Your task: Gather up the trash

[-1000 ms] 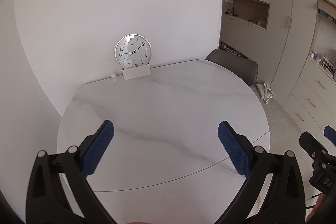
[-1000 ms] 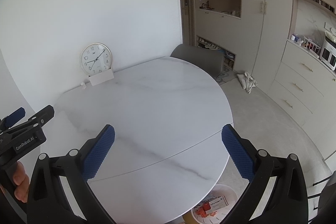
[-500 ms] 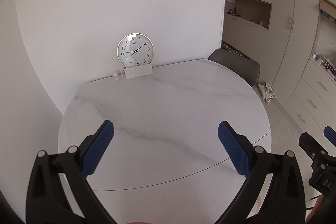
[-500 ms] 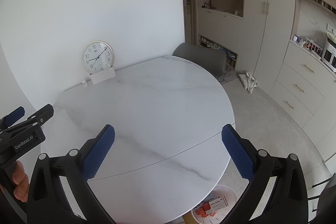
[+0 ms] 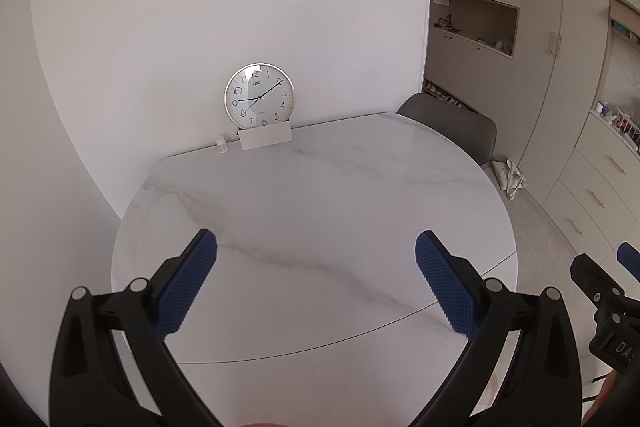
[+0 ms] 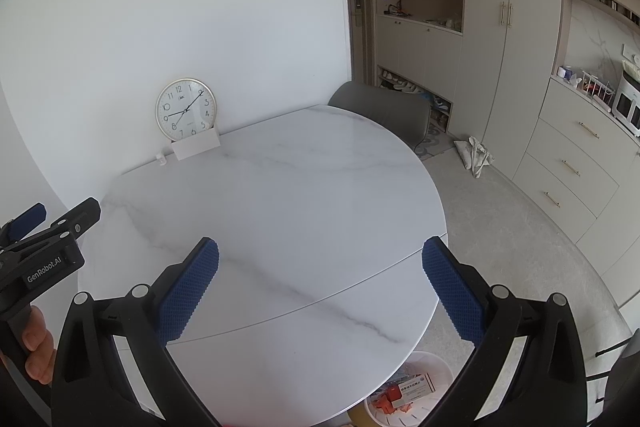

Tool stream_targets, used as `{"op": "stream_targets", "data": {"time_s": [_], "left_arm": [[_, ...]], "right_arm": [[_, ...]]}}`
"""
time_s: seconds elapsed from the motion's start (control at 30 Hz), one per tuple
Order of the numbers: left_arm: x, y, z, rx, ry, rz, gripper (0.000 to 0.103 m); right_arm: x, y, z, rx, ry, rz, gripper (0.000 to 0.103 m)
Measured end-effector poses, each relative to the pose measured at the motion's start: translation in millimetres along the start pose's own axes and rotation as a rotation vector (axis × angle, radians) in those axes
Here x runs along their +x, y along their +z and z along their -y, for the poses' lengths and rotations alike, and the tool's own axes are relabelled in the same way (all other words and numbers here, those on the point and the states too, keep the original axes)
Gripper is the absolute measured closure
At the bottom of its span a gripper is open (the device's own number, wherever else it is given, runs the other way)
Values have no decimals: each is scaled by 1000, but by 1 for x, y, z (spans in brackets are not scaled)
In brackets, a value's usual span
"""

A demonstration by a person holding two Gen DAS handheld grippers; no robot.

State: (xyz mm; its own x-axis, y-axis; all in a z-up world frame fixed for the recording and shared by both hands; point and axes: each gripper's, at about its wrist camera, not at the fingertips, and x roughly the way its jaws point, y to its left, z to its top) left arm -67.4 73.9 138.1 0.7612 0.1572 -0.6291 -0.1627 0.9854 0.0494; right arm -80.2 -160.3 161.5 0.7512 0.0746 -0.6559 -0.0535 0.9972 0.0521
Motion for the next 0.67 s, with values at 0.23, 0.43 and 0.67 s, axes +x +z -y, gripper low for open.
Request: {"op": "stream_targets", "data": {"time_s": [0.23, 0.43, 0.67], "left_arm": [[-1, -1, -1, -2, 4, 1, 8], [-2, -5, -2, 7, 17, 8, 8], [-4, -5, 0, 11, 12, 8, 8]], "right_arm": [[1, 0, 0, 1, -1, -1, 2], [1, -1, 0, 1, -2, -2, 2], [3, -5, -2, -5, -1, -8, 2]]}}
